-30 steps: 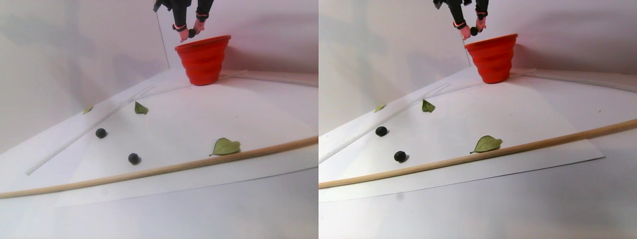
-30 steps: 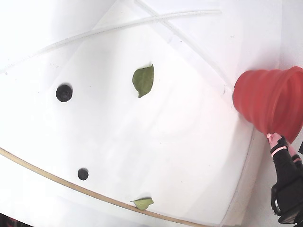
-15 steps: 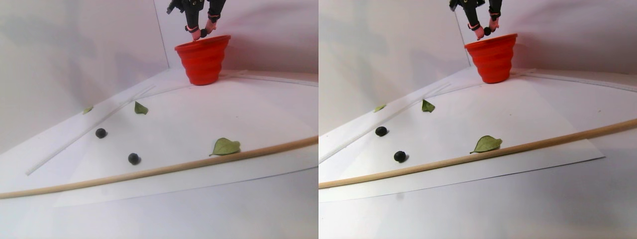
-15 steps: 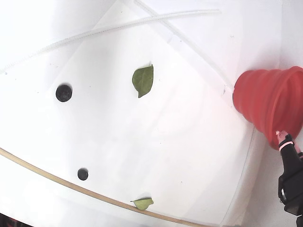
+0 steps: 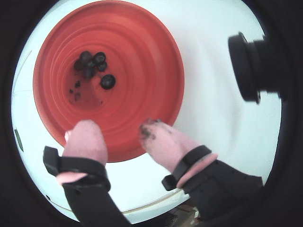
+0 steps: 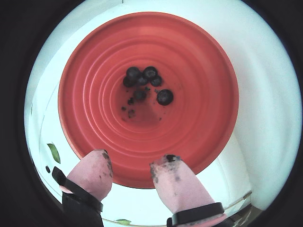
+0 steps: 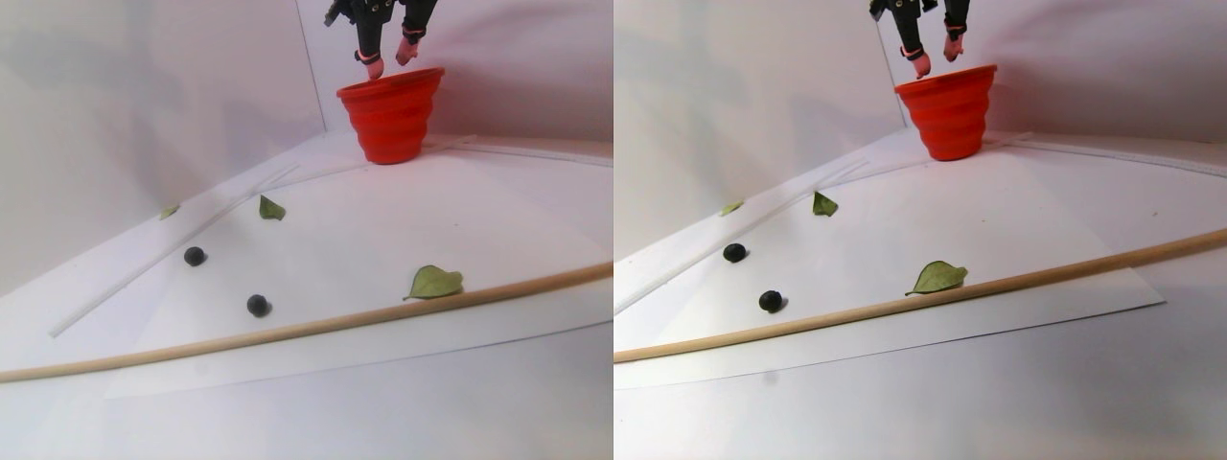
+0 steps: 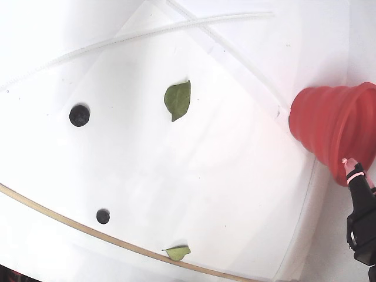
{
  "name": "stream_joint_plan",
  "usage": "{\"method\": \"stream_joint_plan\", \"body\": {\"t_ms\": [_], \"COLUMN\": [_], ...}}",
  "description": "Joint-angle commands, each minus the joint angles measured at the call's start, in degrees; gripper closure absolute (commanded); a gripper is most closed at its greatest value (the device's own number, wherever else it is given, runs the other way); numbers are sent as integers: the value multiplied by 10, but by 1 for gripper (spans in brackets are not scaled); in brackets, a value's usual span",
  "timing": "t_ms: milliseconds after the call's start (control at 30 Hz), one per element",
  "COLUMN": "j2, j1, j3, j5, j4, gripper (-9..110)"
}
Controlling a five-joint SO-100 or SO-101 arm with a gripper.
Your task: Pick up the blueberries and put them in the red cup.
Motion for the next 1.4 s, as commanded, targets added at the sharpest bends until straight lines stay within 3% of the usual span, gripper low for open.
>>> {"method": "stream_joint_plan", "body": {"t_ms": [0, 1367], "j2": [21, 171], "j1": [-3, -125], "j3": [-55, 60], "j5": [2, 7], "j4": [-13, 126], "gripper": [85, 87]}}
